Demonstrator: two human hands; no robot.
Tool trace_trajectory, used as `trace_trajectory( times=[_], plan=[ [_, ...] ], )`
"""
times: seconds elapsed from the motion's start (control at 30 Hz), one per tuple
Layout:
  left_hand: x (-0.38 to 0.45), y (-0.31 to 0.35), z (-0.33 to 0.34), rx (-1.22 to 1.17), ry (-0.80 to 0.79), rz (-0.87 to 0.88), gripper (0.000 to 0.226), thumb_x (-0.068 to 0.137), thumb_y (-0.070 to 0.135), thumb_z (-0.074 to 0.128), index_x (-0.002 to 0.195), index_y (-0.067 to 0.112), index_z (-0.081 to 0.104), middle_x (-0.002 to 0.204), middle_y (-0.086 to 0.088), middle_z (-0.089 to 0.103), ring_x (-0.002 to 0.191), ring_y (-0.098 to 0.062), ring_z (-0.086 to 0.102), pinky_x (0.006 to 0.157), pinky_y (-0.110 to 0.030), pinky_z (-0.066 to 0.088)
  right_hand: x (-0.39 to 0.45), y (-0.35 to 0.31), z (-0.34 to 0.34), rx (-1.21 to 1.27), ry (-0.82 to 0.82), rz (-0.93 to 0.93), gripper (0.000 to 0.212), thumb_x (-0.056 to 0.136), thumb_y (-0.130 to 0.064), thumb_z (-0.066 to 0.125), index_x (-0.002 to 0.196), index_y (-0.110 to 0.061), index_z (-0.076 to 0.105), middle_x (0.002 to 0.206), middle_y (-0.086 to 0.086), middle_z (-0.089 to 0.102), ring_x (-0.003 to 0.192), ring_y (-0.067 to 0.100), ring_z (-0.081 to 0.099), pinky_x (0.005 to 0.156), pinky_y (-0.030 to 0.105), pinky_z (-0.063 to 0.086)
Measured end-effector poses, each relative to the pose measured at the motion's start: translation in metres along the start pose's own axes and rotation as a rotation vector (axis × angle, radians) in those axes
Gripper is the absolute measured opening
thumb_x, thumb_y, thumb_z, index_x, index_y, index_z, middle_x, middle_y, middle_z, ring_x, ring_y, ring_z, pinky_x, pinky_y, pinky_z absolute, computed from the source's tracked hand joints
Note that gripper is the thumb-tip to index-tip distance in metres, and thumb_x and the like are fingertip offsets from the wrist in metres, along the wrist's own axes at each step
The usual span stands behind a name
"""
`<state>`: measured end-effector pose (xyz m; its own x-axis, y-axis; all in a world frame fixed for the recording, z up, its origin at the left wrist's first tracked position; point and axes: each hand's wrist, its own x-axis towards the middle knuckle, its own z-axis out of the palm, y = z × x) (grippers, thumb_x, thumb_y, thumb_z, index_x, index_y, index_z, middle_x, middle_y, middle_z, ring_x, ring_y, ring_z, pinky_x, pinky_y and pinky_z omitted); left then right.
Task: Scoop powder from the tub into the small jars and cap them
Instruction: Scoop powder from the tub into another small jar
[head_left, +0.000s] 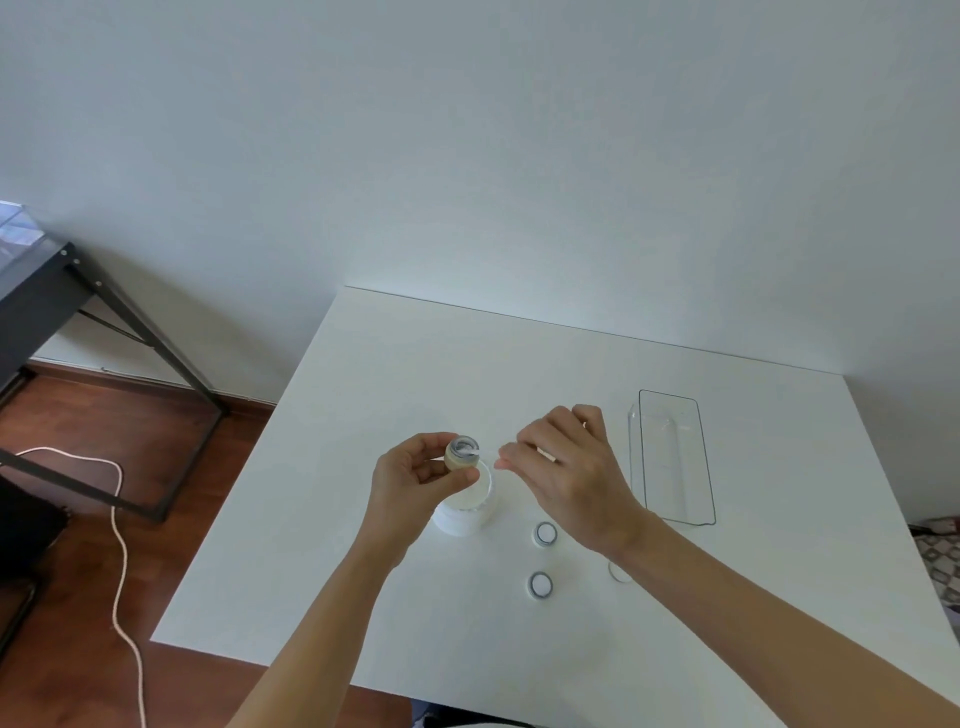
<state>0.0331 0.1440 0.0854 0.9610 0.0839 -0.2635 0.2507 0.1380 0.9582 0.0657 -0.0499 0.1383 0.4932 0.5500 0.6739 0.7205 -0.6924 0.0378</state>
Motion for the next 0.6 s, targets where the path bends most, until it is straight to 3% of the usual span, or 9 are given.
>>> trace_trajectory(
  times=[0.13, 0.6],
  plan=[
    [0.001, 0.0, -0.001, -0.019, 0.0, 0.0, 0.035, 0.076, -0.005, 0.082, 0.106, 0.011, 0.072, 0.101, -0.003, 0.079, 0.09, -0.019, 0.075, 0.079, -0.023, 0.057, -0.008, 0.005, -0.002, -0.071, 0.076, -0.05, 0.017, 0.085, -0.018, 0.073, 0.069, -0.018, 0.068, 0.069, -0.008, 0.06, 0.064, 0.018, 0.052, 0.071, 0.032, 0.03],
    [0.003, -0.003, -0.003, -0.013, 0.008, 0.011, 0.036, 0.075, -0.006, 0.082, 0.104, 0.013, 0.072, 0.098, -0.001, 0.08, 0.087, -0.017, 0.076, 0.076, -0.02, 0.057, -0.008, 0.011, -0.012, -0.13, 0.115, -0.075, 0.016, 0.084, -0.019, 0.074, 0.069, -0.021, 0.067, 0.067, -0.01, 0.058, 0.063, 0.018, 0.052, 0.071, 0.033, 0.027]
  ],
)
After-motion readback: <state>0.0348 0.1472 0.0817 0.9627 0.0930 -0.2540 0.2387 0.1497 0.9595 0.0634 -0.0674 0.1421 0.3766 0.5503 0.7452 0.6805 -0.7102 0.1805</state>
